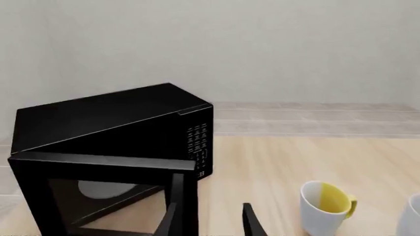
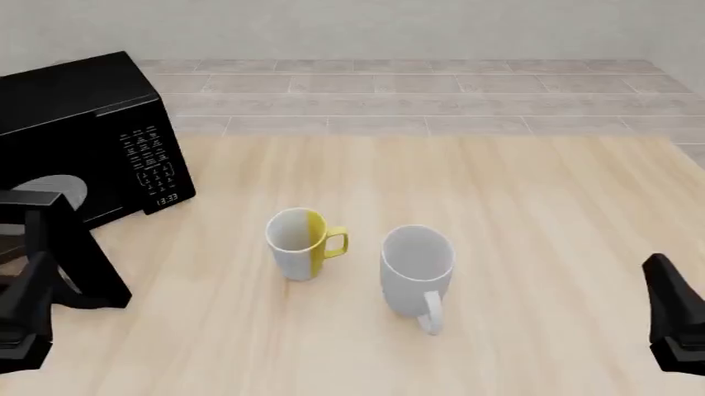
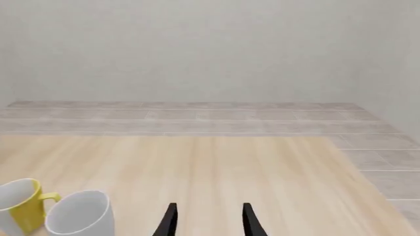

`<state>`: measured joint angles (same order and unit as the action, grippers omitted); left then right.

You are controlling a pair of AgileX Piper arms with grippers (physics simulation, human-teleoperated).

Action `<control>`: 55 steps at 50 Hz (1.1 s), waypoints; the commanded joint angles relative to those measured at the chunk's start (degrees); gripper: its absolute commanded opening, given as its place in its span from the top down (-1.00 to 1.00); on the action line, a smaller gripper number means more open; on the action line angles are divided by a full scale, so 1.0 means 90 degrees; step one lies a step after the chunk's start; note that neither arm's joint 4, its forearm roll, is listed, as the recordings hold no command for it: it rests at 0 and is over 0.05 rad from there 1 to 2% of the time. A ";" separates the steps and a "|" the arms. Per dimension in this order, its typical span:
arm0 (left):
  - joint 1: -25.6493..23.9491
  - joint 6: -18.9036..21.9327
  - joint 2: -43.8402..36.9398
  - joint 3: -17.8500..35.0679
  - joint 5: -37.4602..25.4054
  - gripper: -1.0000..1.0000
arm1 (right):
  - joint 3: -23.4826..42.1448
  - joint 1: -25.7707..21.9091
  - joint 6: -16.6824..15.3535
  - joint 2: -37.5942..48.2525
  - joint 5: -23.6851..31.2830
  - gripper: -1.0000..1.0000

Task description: Close the microwave.

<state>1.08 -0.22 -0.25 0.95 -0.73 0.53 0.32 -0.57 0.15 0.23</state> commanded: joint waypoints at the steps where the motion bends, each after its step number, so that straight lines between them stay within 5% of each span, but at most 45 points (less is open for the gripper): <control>1: -0.0059 -0.0112 -0.0019 -0.0001 -0.0058 -1.00 | -0.0007 0.0131 -0.0052 0.0132 -0.0045 -1.00; 20: -0.0113 -0.0130 0.0027 0.0623 -0.0551 -1.00 | 0.0021 0.0034 -0.0154 0.0633 -0.0440 -1.00; 55: 0.0426 -0.0326 -0.0204 -0.0037 -0.0303 -1.00 | -0.0018 0.0020 -0.0175 0.0704 -0.0583 -1.00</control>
<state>3.78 -2.77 -0.54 2.80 -5.12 0.54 0.53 -2.04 6.06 -4.42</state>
